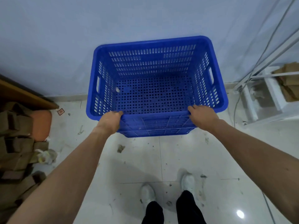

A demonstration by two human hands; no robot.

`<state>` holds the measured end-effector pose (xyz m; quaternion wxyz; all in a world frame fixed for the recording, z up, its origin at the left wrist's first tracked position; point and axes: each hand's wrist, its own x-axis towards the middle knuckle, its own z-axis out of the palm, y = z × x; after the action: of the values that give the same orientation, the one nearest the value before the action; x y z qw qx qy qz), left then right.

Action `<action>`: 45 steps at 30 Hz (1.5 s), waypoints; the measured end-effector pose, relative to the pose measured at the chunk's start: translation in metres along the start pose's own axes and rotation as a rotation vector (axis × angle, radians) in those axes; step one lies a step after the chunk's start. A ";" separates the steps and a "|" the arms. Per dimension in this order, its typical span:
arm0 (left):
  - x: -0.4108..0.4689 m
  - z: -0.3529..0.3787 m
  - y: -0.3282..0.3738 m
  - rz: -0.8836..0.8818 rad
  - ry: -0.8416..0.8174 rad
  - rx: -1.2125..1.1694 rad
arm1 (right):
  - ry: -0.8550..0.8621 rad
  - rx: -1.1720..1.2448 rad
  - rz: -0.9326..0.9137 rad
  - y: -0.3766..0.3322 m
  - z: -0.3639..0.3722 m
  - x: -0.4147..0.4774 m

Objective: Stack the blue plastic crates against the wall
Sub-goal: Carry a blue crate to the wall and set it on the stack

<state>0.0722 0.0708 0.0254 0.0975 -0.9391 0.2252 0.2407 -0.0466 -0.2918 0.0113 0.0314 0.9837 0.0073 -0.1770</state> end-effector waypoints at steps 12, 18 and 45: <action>0.001 0.020 -0.019 0.070 0.101 0.095 | 0.048 -0.165 -0.141 0.023 0.005 0.007; 0.016 0.012 -0.018 -0.057 -0.122 -0.051 | 0.003 -0.044 -0.123 0.023 0.015 -0.002; 0.042 -0.001 -0.084 -0.488 0.124 -0.621 | 0.153 0.250 0.586 0.099 0.011 0.058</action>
<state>0.1447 0.1288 0.0119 -0.1502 -0.9625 -0.0827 0.2100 0.0066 -0.3909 -0.0136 -0.0406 0.9507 -0.2953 -0.0856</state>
